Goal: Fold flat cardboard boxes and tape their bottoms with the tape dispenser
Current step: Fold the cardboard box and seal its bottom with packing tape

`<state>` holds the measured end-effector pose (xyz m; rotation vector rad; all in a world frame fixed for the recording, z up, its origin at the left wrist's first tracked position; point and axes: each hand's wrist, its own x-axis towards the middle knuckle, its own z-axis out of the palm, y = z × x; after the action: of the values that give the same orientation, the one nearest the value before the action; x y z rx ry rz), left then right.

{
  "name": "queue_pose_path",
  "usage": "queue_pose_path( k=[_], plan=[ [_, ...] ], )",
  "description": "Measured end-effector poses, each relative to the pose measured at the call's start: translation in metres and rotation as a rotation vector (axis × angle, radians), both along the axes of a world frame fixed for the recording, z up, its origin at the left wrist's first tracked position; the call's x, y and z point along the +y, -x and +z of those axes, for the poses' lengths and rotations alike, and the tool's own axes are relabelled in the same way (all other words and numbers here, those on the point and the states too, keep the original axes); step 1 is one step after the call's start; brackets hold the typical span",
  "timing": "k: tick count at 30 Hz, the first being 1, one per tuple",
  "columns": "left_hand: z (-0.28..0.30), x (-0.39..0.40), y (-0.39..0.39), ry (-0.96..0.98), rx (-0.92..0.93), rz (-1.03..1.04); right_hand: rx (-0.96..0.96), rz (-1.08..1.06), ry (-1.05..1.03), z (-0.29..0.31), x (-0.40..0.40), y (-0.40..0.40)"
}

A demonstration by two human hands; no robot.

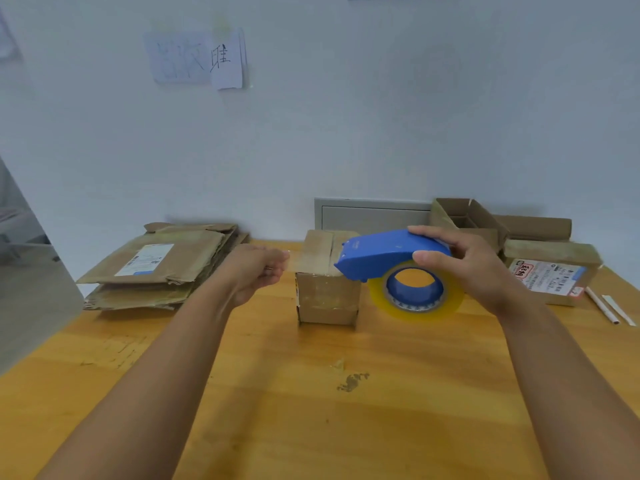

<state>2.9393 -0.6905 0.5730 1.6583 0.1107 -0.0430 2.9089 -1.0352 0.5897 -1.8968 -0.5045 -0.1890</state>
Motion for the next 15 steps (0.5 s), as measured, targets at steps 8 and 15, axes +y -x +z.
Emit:
queue_pose_path(
  k=[8, 15],
  plan=[
    [-0.015, -0.02, -0.002, -0.136, -0.012, 0.102, 0.007, -0.001, 0.025, -0.007, -0.004, -0.014],
    [-0.024, -0.021, -0.007, -0.137, 0.041, 0.098, 0.028, -0.014, 0.043, -0.017, -0.004, -0.025]
  ],
)
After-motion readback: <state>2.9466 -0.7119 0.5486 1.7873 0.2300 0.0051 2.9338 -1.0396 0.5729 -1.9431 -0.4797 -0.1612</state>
